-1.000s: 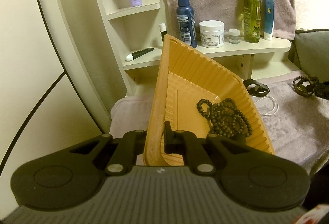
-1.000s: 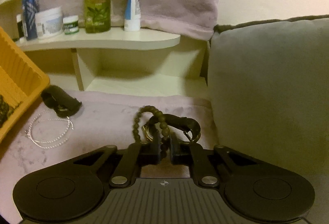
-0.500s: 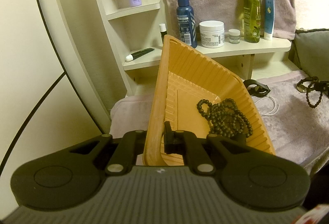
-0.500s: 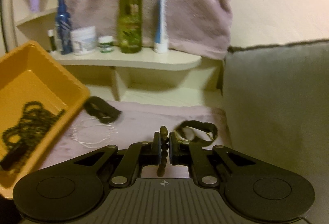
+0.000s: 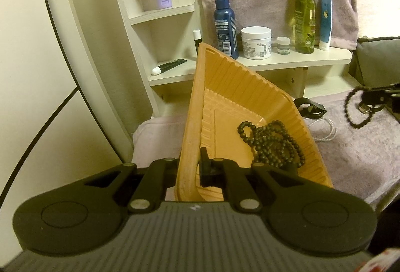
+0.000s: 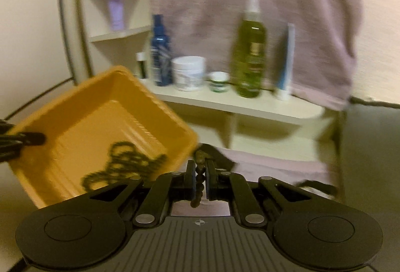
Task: Organize jewelry
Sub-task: 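Carry the bracelet into the tray and open the right gripper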
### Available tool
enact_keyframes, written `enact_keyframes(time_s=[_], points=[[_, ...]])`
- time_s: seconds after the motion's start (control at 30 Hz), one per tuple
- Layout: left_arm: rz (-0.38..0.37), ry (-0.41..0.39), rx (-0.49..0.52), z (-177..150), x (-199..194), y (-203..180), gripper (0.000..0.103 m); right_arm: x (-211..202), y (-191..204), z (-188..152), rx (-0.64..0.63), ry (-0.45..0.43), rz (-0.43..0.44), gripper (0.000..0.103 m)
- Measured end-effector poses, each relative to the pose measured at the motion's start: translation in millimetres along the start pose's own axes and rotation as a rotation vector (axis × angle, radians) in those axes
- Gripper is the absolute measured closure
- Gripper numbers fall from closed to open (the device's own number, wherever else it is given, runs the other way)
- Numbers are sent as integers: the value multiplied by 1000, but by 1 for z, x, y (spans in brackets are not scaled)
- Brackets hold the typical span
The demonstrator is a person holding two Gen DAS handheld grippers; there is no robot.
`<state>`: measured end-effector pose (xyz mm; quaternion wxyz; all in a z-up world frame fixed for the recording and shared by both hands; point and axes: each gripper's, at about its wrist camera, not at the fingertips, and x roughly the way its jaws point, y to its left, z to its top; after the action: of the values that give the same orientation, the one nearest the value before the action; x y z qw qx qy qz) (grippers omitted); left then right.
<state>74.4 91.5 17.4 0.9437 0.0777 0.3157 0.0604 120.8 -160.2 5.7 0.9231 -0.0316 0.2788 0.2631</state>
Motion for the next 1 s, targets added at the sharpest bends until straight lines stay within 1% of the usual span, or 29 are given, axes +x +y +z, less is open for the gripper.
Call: enact_keyframes(time_s=[0.17, 0.37, 0.5, 0.63, 0.8, 0.83, 0.9, 0.93, 0.97, 1.0], points=[[-1, -2, -2, 0, -1, 0, 97, 7, 31, 12, -25, 6, 115, 96], [-5, 0, -8, -1, -1, 2, 97, 23, 64, 20, -31, 29, 228, 96], [-6, 1, -11, -1, 0, 3, 97, 36, 72, 21, 17, 65, 308, 96], [-7, 1, -12, -1, 0, 3, 97, 48, 79, 18, 5, 90, 304, 96], [-7, 3, -15, -1, 1, 4, 97, 60, 77, 14, 14, 113, 304, 95], [-7, 3, -15, -1, 2, 4, 97, 61, 75, 13, 16, 115, 301, 93], [-7, 3, -16, -1, 2, 5, 97, 62, 72, 10, 13, 117, 289, 82], [-8, 4, -17, -1, 2, 5, 97, 61, 70, 9, 16, 114, 287, 69], [-7, 4, -17, -1, 2, 5, 97, 60, 68, 9, 25, 110, 286, 61], [-7, 5, -18, -1, 2, 5, 97, 59, 66, 8, 33, 105, 281, 59]])
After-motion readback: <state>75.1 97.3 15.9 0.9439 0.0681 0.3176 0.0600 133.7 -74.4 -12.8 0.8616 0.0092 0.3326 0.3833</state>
